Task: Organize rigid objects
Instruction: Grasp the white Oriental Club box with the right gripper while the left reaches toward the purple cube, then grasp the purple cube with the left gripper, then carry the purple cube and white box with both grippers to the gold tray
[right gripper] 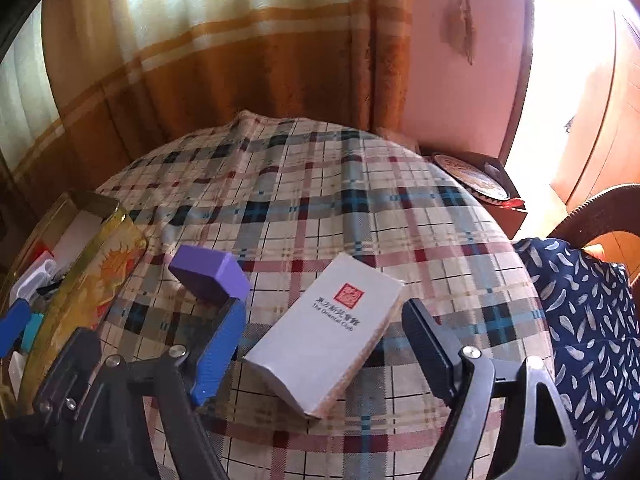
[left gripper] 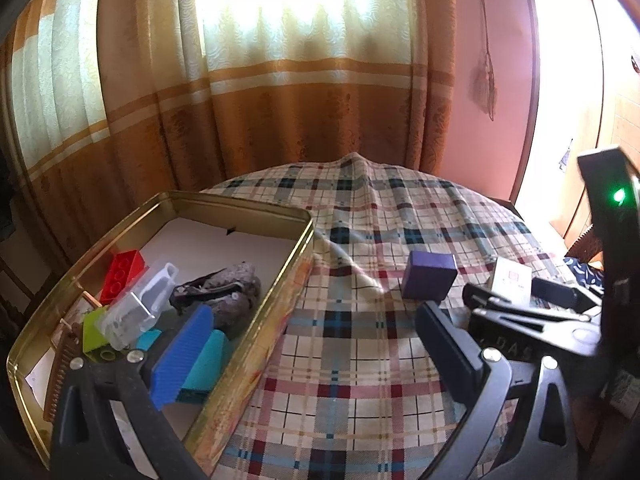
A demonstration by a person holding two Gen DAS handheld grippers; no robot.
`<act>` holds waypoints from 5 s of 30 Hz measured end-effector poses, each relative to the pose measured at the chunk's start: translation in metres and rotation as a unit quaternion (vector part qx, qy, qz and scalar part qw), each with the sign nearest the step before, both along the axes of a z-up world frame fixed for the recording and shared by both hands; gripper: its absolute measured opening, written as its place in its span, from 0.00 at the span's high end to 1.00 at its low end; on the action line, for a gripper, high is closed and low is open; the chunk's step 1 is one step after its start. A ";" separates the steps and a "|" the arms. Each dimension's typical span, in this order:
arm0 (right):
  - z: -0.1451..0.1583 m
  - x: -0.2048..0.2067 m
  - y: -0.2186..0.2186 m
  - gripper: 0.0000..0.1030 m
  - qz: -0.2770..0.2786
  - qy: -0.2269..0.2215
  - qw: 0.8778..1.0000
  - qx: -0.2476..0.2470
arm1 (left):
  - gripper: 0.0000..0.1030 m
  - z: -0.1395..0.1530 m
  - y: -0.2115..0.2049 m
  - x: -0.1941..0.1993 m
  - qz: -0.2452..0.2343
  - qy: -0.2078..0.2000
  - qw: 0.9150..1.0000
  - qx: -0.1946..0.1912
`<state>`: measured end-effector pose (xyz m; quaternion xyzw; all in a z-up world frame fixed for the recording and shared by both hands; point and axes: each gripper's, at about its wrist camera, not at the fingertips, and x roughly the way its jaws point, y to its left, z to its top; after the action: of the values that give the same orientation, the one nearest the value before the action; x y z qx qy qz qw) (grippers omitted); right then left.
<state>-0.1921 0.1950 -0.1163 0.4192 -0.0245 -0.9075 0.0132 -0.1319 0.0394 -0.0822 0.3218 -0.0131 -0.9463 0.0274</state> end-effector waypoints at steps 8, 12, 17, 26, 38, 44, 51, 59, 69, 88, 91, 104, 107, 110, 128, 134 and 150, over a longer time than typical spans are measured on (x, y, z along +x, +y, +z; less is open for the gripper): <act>0.003 0.006 0.006 0.58 0.001 0.015 1.000 -0.015 | 0.00 0.002 0.006 -0.003 -0.010 -0.001 1.000 0.001; 0.008 0.011 0.021 0.58 -0.024 0.033 0.999 -0.032 | 0.00 0.000 0.013 -0.009 -0.021 -0.003 1.000 0.000; 0.015 0.017 0.033 0.58 -0.055 0.056 0.996 -0.044 | 0.00 -0.006 0.026 -0.022 -0.039 -0.013 0.999 -0.005; 0.016 0.020 0.048 0.58 -0.080 0.065 0.992 -0.066 | 0.01 -0.023 0.047 -0.052 -0.077 -0.049 0.996 0.011; 0.012 0.020 0.050 0.57 -0.076 0.064 0.991 -0.089 | 0.32 -0.031 0.075 -0.074 -0.103 -0.079 0.992 -0.005; 0.009 0.018 0.053 0.57 -0.077 0.059 0.990 -0.101 | 0.62 -0.041 0.070 -0.085 -0.106 -0.114 0.987 0.033; 0.010 0.019 0.051 0.57 -0.071 0.062 0.990 -0.102 | 0.62 -0.034 0.058 -0.070 -0.080 -0.086 0.993 0.028; 0.019 0.025 0.040 0.57 -0.050 0.091 0.991 -0.088 | 0.62 -0.020 0.032 -0.031 -0.042 -0.034 0.998 0.028; 0.029 0.036 0.029 0.58 -0.027 0.129 0.989 -0.069 | 0.62 -0.002 0.006 0.006 -0.023 0.025 0.999 0.035; 0.041 0.052 0.014 0.58 -0.011 0.176 0.983 -0.050 | 0.62 0.010 -0.012 0.033 0.003 0.068 0.997 0.020; 0.043 0.055 0.009 0.58 -0.006 0.182 0.982 -0.051 | 0.62 0.011 -0.014 0.035 0.004 0.071 0.997 0.021; 0.049 0.070 -0.011 0.58 0.019 0.206 0.978 -0.039 | 0.62 0.013 -0.025 0.048 0.017 0.079 0.996 0.023; 0.050 0.074 -0.016 0.58 0.024 0.211 0.976 -0.038 | 0.62 0.012 -0.027 0.050 0.018 0.080 0.996 0.024; 0.048 0.078 -0.026 0.57 0.039 0.209 0.976 -0.038 | 0.62 0.012 -0.028 0.051 0.018 0.081 0.996 0.024; 0.053 0.095 -0.047 0.57 0.063 0.242 0.968 -0.012 | 0.62 0.014 -0.045 0.061 0.033 0.090 0.995 0.025; 0.055 0.100 -0.052 0.57 0.071 0.246 0.967 -0.013 | 0.62 0.014 -0.052 0.063 0.039 0.090 0.995 0.029; 0.054 0.107 -0.063 0.57 0.089 0.253 0.963 -0.021 | 0.62 0.014 -0.059 0.070 0.043 0.099 0.994 0.025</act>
<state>-0.0848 0.1323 -0.0618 0.1765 -0.0020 -0.9783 0.1085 -0.0618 -0.0192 -0.0680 0.2269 0.0269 -0.9716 0.0612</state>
